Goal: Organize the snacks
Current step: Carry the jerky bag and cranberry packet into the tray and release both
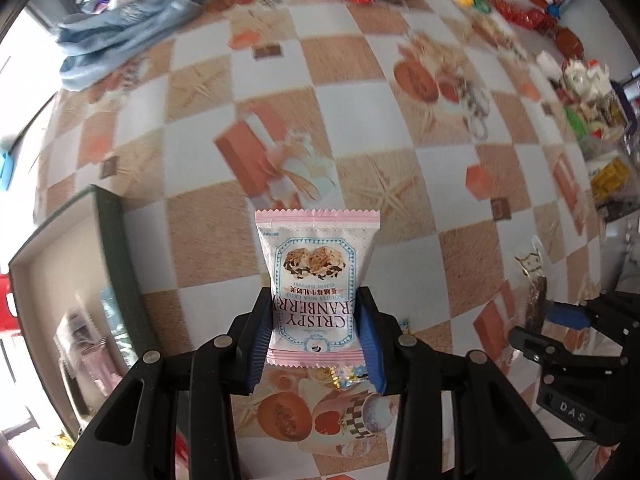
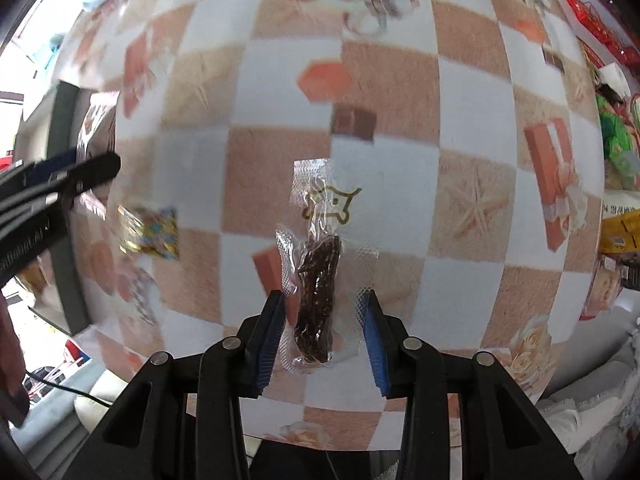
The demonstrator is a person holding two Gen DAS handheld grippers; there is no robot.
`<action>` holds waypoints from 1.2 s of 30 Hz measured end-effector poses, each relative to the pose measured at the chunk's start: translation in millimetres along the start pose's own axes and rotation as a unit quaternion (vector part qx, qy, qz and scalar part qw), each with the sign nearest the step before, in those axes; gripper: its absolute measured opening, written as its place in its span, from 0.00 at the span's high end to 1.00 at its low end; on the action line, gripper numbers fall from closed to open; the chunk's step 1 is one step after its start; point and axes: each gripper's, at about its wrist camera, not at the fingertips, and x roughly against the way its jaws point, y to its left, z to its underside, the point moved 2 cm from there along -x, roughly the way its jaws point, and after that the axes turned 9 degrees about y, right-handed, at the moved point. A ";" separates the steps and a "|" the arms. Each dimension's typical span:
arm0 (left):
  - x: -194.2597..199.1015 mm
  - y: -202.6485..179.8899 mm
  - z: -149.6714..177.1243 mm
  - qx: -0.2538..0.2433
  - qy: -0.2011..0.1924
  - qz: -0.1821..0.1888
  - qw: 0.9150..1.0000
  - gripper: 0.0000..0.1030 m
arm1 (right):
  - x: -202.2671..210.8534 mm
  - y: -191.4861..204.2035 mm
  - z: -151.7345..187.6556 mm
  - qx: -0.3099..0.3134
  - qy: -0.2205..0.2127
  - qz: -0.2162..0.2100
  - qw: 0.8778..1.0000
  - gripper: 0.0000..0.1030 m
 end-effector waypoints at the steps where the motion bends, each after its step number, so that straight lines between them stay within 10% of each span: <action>1: 6.4 4.9 1.0 0.007 -0.007 0.002 1.000 0.57 | 5.7 4.1 -3.1 0.003 -0.005 -0.003 1.000 0.61; 36: 44.7 216.2 116.6 0.230 -0.036 -0.023 0.972 0.58 | 39.8 268.6 -40.3 0.206 -0.021 -0.019 0.978 0.61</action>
